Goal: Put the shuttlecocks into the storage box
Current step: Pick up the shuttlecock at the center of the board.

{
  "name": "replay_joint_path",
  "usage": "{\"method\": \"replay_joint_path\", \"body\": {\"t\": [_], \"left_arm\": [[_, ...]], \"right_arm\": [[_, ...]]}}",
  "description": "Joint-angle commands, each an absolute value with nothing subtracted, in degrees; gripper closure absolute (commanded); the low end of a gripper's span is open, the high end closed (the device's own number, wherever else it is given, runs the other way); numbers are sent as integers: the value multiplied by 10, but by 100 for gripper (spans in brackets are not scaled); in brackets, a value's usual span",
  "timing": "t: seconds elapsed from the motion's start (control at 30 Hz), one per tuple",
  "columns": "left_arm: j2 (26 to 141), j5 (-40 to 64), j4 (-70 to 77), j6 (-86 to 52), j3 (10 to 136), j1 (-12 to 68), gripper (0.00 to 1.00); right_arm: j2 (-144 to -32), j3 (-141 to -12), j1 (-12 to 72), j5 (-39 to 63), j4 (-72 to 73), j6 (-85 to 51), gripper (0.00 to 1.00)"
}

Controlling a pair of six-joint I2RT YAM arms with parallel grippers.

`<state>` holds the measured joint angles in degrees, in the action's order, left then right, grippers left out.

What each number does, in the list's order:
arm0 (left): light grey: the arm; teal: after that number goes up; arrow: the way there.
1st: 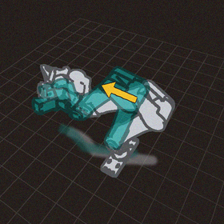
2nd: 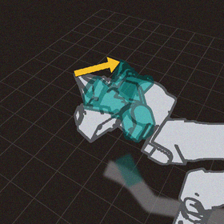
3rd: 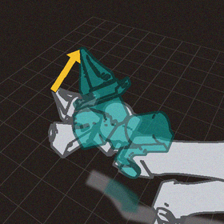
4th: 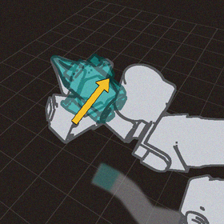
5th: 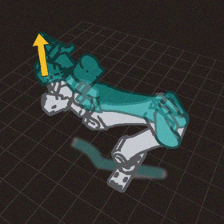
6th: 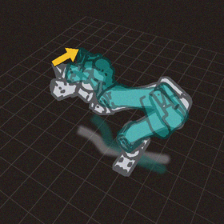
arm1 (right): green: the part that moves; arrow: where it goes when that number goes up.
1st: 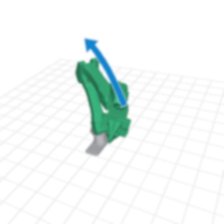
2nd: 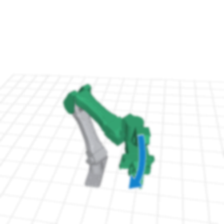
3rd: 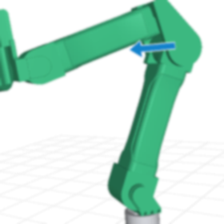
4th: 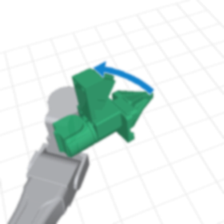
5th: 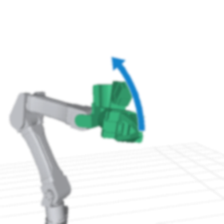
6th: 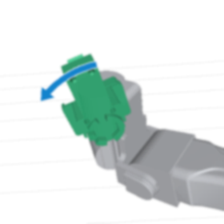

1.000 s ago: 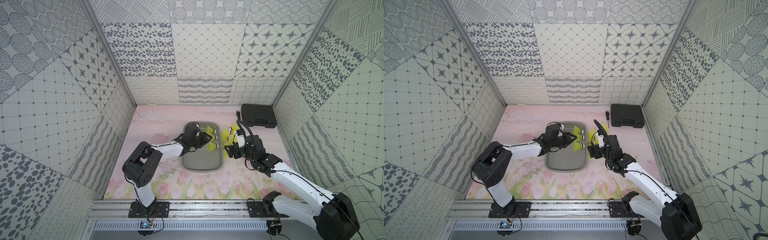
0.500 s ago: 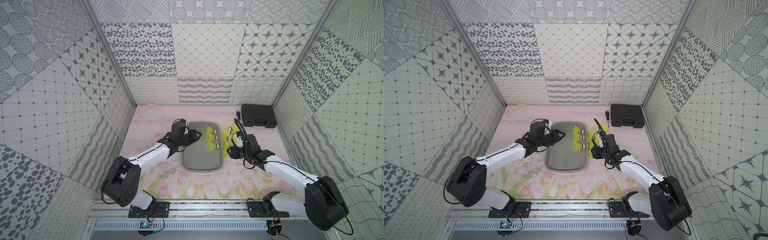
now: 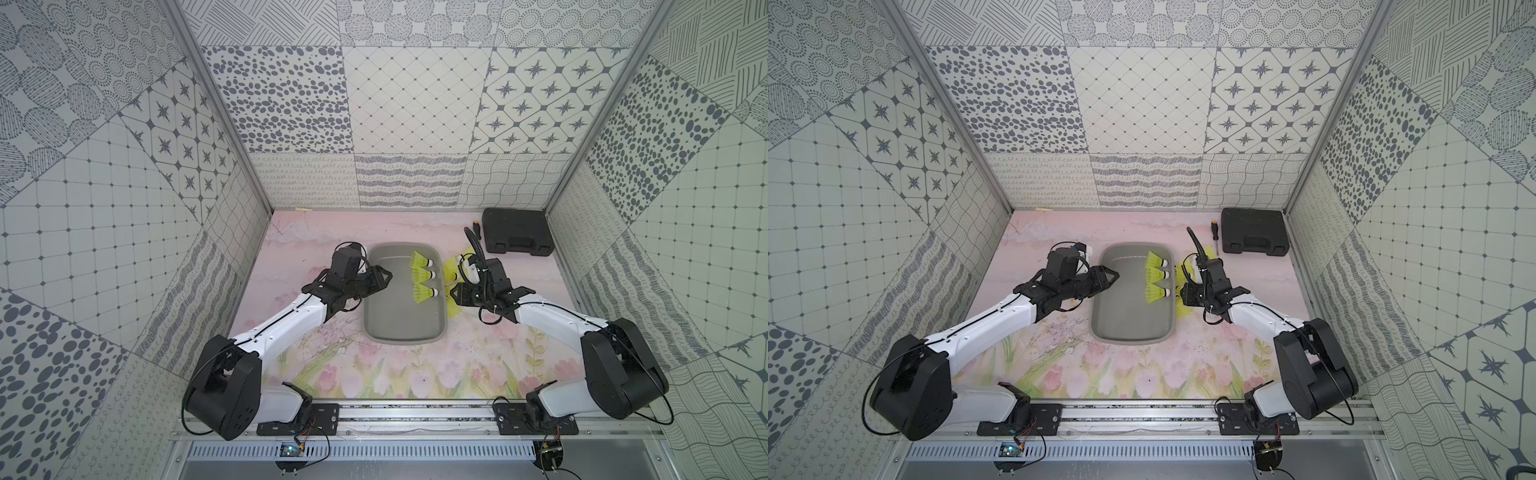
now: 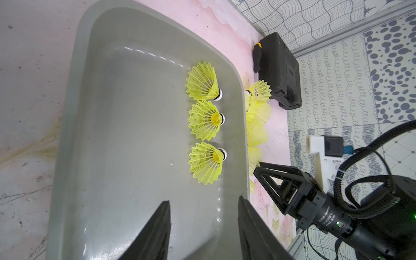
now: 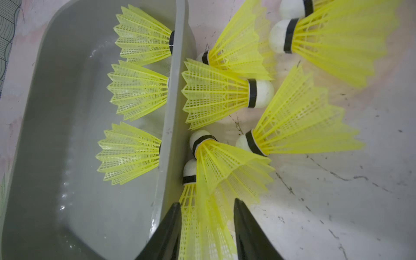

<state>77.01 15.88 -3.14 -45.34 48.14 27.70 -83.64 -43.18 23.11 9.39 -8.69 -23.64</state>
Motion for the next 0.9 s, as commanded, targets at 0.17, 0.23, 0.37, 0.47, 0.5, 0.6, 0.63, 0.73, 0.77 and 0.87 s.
{"method": "replay_joint_path", "body": {"t": [0.17, 0.23, 0.37, 0.47, 0.5, 0.6, 0.63, 0.73, 0.77, 0.87], "left_arm": [[766, 146, -58, -424, 480, 273, 48], [766, 146, -60, -423, 480, 273, 48], [768, 145, -60, -422, 480, 274, 48], [772, 149, -60, -422, 482, 273, 48], [773, 151, -59, -423, 483, 273, 48], [776, 154, -56, -424, 483, 273, 48], [777, 156, -55, -425, 482, 273, 48], [778, 161, -53, -427, 482, 274, 48], [778, 163, -52, -428, 482, 273, 48], [777, 166, -52, -429, 481, 273, 48]], "right_arm": [[-868, -455, 226, 98, -61, -245, 80], [-862, -448, 222, 91, -68, -247, 86], [-828, -419, 212, 85, -79, -250, 94], [-792, -394, 205, 81, -102, -252, 94], [-781, -388, 202, 80, -109, -253, 94], [-742, -364, 191, 76, -135, -257, 93], [-729, -359, 188, 76, -144, -260, 93], [-700, -345, 179, 80, -168, -271, 91], [-692, -342, 176, 78, -178, -274, 90], [-681, -335, 166, 71, -202, -281, 84]]}}
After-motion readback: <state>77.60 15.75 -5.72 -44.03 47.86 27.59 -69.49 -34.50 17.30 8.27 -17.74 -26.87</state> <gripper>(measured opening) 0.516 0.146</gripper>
